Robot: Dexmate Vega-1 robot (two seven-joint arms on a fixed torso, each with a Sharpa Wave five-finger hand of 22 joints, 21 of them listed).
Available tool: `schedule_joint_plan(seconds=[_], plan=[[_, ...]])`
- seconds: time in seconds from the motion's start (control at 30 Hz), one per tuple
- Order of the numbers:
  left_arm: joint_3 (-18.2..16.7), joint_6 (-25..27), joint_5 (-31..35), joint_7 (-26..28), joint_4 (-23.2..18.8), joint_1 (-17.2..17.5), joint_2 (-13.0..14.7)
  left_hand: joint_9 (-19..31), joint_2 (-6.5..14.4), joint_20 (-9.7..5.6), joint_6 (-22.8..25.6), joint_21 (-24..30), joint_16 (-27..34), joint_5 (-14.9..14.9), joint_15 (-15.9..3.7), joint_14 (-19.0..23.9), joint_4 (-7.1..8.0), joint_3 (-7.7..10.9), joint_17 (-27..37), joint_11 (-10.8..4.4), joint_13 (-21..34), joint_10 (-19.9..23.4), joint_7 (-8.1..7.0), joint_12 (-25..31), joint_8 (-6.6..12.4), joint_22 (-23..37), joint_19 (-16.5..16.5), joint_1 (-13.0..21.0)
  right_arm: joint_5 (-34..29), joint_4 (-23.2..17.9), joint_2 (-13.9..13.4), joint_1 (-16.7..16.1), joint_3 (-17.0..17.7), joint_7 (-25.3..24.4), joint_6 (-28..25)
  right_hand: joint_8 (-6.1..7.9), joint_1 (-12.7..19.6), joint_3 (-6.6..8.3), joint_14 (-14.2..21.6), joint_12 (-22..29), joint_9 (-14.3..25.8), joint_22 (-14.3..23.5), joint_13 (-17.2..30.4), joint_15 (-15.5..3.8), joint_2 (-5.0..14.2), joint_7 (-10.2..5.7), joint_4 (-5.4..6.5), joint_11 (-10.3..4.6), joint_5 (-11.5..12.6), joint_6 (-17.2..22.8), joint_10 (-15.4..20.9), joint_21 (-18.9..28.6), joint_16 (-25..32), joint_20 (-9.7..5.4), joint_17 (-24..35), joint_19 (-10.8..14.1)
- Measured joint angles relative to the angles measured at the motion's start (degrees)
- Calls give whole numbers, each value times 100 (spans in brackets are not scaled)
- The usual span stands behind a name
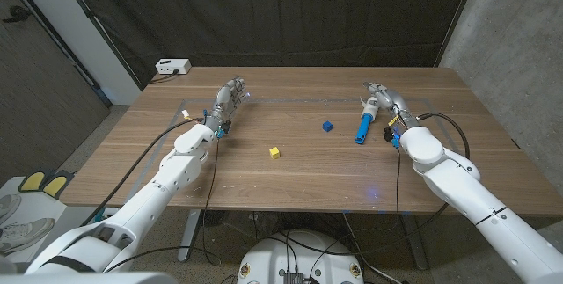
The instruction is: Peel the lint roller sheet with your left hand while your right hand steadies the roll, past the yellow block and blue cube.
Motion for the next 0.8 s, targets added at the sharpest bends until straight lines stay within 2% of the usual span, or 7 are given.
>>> schedule_joint_plan(seconds=[0.07, 0.13, 0.27, 0.47, 0.63, 0.8], plan=[[4, 0, 0, -16, 21, -9, -9, 0, 0, 0, 0, 0, 0, 0, 0, 0, 0, 0, 0, 0, 0, 0, 0, 0, 0, 0, 0, 0, -120, -134, -48, 0, -57, -19, -232, 0, 0, 0, 0, 0, 22, 0, 0, 0, 0, 0, 0, -44, 0, 0, 5, 0, 0, -18, 0, -18], [7, 0, 0, -28, 35, -18, -14, 0, 0, 0, 0, 0, 0, 0, 0, 0, 0, 0, 0, 0, 0, 0, 0, 0, 0, 0, 0, 0, -205, -134, -48, 0, -57, -26, -394, 0, 0, -1, 0, 0, 22, 0, 0, 0, 0, 0, -1, -49, 0, 0, 11, 0, 0, -25, 0, -26], [14, -2, -1, -61, 72, -39, -25, 0, 0, 14, 0, 0, 0, 0, 31, 31, 0, 0, 0, 0, 0, 0, 0, 0, 0, 0, 14, 0, -516, -485, -160, 37, -245, -40, -939, 0, 0, -16, -31, 0, 22, 0, 0, -31, 0, 0, -15, -49, 0, 0, 11, 0, 0, -33, 0, -33], [21, -9, -5, -98, 112, -60, -32, 0, 0, 30, -1, 0, 0, 0, 31, 31, 0, 0, -1, 13, 0, 14, 0, 0, 0, 0, 31, 0, -924, -746, -232, 110, -444, -39, -1598, 0, 30, -16, -62, 0, 22, 0, 0, -62, 30, 0, -16, -80, 0, 0, -19, 0, 0, -14, -1, -55], [27, -16, -13, -142, 148, -78, -40, 0, 0, 30, 0, 0, 0, 0, 31, 31, -21, -21, -1, 31, 0, 31, 0, 0, 0, 0, 31, 0, -1233, -972, -287, 212, -673, -1, -2090, 0, 53, -32, -62, 0, 22, 0, -1, -62, 9, 0, -31, -80, 0, 0, -19, 0, 0, -33, -1, -73], [35, -23, -17, -183, 192, -104, -48, 0, 0, 30, -1, 0, 0, 0, 30, 31, -21, -21, -1, 31, 0, 31, 0, 0, 0, 0, 31, 0, -1717, -1198, -376, 425, -1050, 114, -2814, 0, 59, -56, -63, 0, 22, 0, 22, -122, 14, -53, -55, -80, 0, 8, -19, 0, 0, -33, -1, -73]])
